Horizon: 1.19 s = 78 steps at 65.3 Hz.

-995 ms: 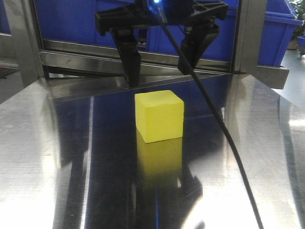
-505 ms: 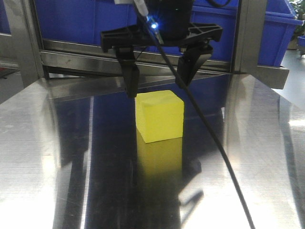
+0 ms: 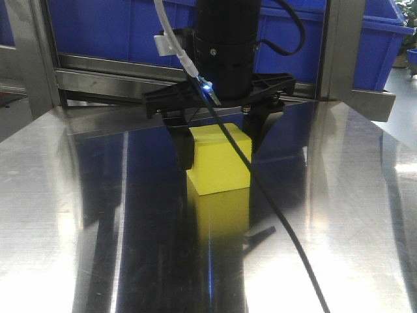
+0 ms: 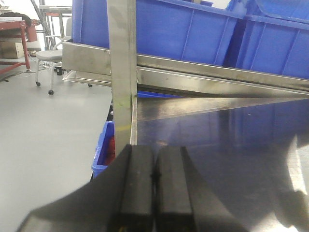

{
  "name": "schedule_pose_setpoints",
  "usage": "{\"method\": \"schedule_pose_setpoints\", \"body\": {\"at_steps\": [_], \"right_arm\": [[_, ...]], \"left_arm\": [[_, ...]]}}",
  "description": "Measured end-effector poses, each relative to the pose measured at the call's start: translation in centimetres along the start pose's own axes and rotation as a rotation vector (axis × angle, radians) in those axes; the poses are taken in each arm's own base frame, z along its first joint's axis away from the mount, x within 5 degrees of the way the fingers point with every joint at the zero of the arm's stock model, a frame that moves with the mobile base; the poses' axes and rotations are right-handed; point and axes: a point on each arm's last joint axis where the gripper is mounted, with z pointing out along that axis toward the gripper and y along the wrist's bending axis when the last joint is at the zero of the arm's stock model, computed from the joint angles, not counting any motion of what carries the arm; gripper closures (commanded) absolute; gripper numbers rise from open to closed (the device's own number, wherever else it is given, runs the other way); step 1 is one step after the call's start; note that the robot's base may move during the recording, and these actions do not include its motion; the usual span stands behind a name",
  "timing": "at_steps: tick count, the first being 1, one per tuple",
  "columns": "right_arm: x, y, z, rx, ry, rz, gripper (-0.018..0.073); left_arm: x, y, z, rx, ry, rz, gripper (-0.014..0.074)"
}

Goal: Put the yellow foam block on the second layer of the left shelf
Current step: 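Lower the open right gripper around the yellow cube and close it, then lift the yellow cube off the table with the right gripper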

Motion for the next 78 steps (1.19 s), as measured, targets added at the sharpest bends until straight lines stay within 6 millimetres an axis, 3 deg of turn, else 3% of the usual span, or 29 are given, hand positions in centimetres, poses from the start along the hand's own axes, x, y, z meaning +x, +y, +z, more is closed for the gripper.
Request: {"method": "schedule_pose_setpoints", "body": {"at_steps": [11, 25, 35, 44, 56, 66, 78], "right_arm": [[-0.2, -0.5, 0.0, 0.0, 0.0, -0.008, 0.0251], [-0.4, -1.8, -0.7, -0.009, -0.034, 0.013, 0.025], [0.8, -5.4, -3.2, -0.021, -0.136, 0.077, 0.025], [4.1, -10.1, -5.9, -0.011, -0.248, 0.138, 0.025], [11.0, -15.7, -9.3, 0.062, -0.351, 0.212, 0.025], [16.7, -18.1, -11.8, 0.157, -0.429, 0.232, 0.025], [22.6, -18.2, -15.0, 0.245, -0.601, 0.22, 0.025]], "left_arm": [[0.0, 0.0, 0.0, 0.0, 0.0, 0.0, 0.046], [0.0, 0.0, 0.0, 0.0, 0.0, 0.0, 0.046], [0.0, 0.0, 0.0, 0.0, 0.0, 0.0, 0.046], [0.0, 0.0, 0.0, 0.0, 0.0, 0.0, 0.046], [0.0, 0.0, 0.0, 0.0, 0.0, 0.0, 0.046], [0.0, 0.0, 0.0, 0.0, 0.0, 0.0, 0.046], [0.0, 0.0, 0.0, 0.0, 0.0, 0.0, 0.046]]}}
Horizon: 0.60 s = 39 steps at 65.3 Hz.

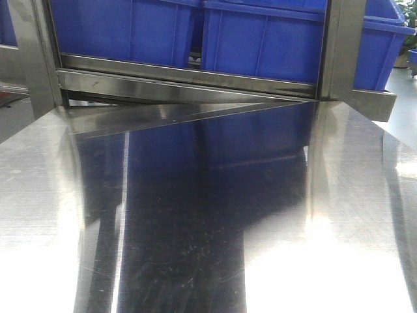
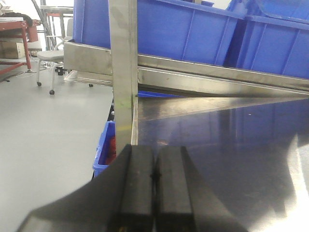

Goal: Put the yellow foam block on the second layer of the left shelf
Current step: 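Lift the yellow cube off the table with the right gripper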

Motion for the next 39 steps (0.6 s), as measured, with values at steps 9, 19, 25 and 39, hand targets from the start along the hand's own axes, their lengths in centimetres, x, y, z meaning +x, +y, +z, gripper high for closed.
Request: {"method": "schedule_pose_setpoints", "body": {"at_steps": [9, 19, 25, 39], "right_arm": [[1.8, -0.6, -4.0, 0.002, -0.178, 0.017, 0.0251], [3.4, -1.1, -7.2, -0.001, -0.339, 0.036, 0.0251], [3.8, -1.2, -8.2, -0.003, -0.395, 0.043, 0.0251], [4.0, -1.3, -8.5, -0.002, -0.412, 0.043, 0.0251]], "left_arm": [[0.0, 0.0, 0.0, 0.0, 0.0, 0.0, 0.046], [0.0, 0.0, 0.0, 0.0, 0.0, 0.0, 0.046], [0.0, 0.0, 0.0, 0.0, 0.0, 0.0, 0.046], [0.0, 0.0, 0.0, 0.0, 0.0, 0.0, 0.046]]}}
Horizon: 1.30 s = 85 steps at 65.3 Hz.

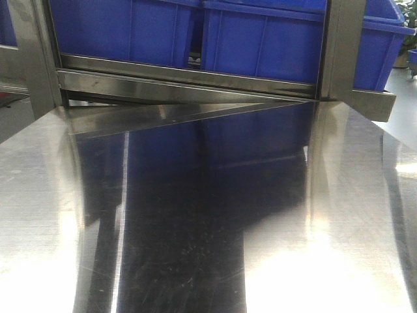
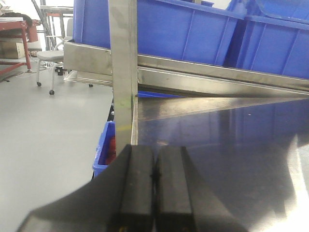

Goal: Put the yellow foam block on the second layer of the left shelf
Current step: 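Lift the yellow cube off the table with the right gripper, then drive the base to the shelf of blue bins holding the cube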

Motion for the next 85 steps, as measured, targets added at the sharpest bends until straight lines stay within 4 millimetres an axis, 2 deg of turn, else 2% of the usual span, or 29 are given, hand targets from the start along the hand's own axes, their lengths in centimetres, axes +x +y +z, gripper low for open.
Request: {"method": "schedule_pose_setpoints", "body": {"at_steps": [85], "right_arm": [[0.21, -0.05, -0.01, 0.006, 0.022, -0.003, 0.0251]], "left_arm": [[-0.02, 0.0, 0.0, 0.0, -0.002, 0.0, 0.046]]}}
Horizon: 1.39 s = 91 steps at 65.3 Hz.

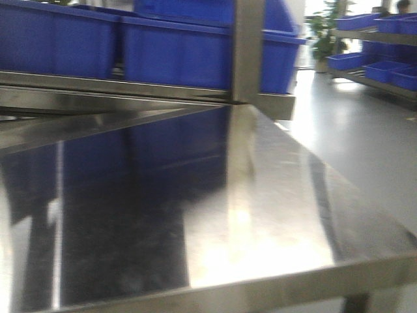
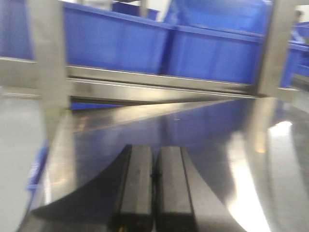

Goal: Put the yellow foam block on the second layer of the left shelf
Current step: 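Drive the base to the shelf of blue bins holding the cube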

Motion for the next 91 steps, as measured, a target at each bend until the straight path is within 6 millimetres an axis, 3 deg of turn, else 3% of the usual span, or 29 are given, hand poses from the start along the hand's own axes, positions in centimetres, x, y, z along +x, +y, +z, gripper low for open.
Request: {"method": "schedule_pose_setpoints", "body": {"at_steps": [91], "right_arm": [[0.01, -0.03, 0.0, 0.003, 0.001, -0.004, 0.0251]], "left_arm": [[0.02, 0.0, 0.0, 0.0, 0.002, 0.0, 0.046]]}}
